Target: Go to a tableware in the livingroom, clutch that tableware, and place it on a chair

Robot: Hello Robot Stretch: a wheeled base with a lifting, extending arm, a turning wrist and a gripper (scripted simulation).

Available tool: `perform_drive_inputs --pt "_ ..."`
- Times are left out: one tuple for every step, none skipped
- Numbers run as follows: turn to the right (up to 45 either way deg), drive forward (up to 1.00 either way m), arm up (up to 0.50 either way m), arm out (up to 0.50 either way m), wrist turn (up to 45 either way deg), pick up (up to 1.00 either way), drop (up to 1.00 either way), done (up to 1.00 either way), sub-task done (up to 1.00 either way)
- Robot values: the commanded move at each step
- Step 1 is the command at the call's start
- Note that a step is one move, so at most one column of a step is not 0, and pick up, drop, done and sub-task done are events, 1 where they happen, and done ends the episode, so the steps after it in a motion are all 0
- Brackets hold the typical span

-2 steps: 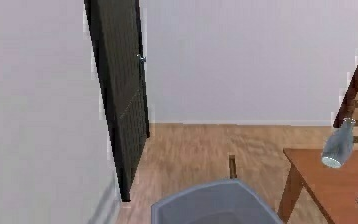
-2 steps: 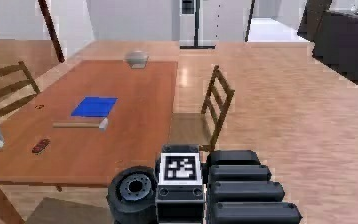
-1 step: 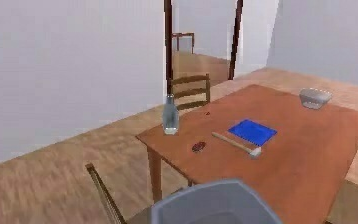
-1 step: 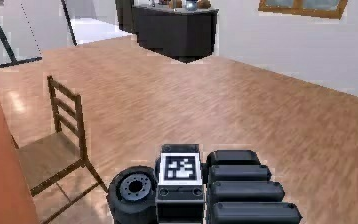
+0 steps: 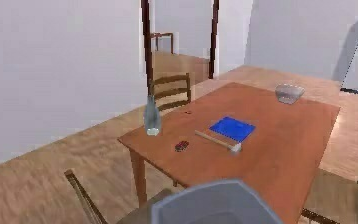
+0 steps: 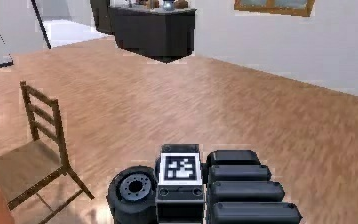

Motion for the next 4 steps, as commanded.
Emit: perform_drive_inputs --pt "-42.0 0.0 0.0 0.0 0.0 0.0 0.0 0.0 0.0" --pt "33.0 0.0 0.0 0.0 0.0 0.0 0.0 0.0 0.0" --pt "-27.0 0.0 0.0 0.0 0.0 0.0 0.0 0.0 0.0" --pt "24.0 0.0 0.0 0.0 0.0 0.0 0.0 0.0 0.0"
